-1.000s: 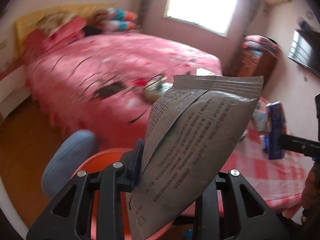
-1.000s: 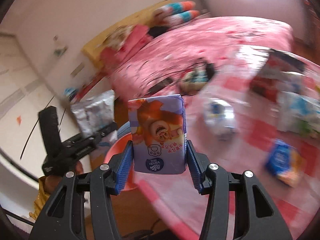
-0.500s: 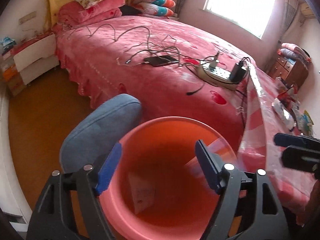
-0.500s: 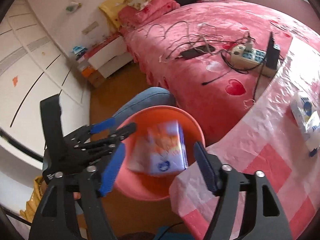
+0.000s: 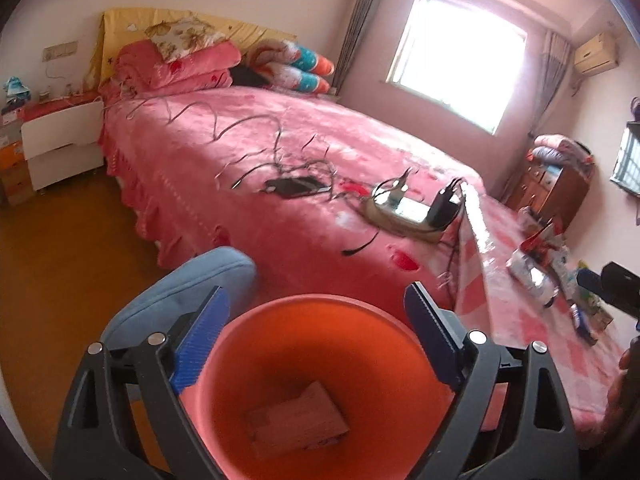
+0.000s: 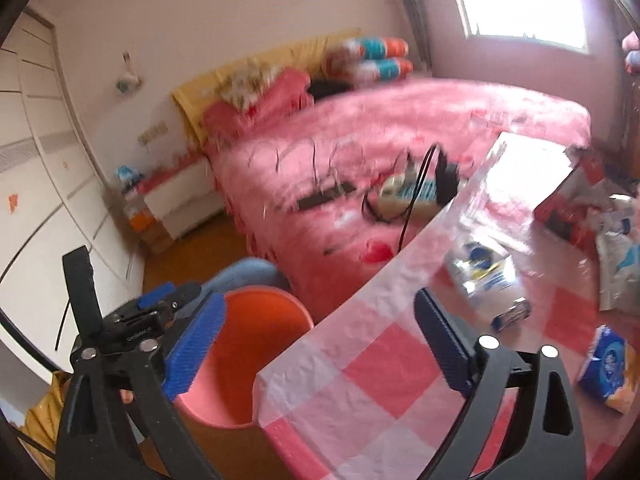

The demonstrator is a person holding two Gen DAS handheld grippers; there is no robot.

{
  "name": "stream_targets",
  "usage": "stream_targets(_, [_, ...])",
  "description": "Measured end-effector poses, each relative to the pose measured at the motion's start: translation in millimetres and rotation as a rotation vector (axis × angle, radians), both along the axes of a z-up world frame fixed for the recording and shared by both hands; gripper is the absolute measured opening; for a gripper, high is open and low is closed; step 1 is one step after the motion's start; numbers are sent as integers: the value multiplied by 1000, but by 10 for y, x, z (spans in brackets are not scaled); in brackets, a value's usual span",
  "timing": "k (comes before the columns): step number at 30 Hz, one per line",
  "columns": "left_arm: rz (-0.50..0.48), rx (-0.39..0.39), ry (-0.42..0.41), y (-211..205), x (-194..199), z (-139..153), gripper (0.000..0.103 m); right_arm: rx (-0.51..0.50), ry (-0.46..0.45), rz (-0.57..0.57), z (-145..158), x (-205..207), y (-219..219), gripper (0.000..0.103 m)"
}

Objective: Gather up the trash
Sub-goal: 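Open both grippers to drop the items into the orange bucket, then move both empty tools back over the table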

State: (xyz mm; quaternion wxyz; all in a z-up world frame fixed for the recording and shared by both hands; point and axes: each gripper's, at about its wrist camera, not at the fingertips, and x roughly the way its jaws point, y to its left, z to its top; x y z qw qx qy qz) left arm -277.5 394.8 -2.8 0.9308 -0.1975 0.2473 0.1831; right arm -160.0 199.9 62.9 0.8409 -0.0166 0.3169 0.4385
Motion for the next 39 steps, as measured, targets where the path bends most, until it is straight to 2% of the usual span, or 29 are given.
stream_targets(5, [-38,50,-21,-208,70,147,90,-15,-8,-59,32,-49,-121,96])
stream_targets(8, [-45,122,-4,-406,144,262,90,-11,-54,-94,79,-97,-211,96])
stream_targets(11, [-57,158,-11,-533,172,341,90,-64,-125,-129,116,-161,-275,96])
stream_targets(16, [-114,146,5,-722,270,430,90,-62,-149,-194,153,-139,-508,96])
stream_targets(25, [-197,129,66,-1155,427,458,90,-5,-80,-275,26,85,-1023,96])
stream_targets(31, [-258,141,111,-1488,571,456,90,16,-105,-330,-19,150,-1334,96])
stream_targets(39, [-315,117,150,-1795,736,475,90,71,-119,-387,-38,265,-1702,96])
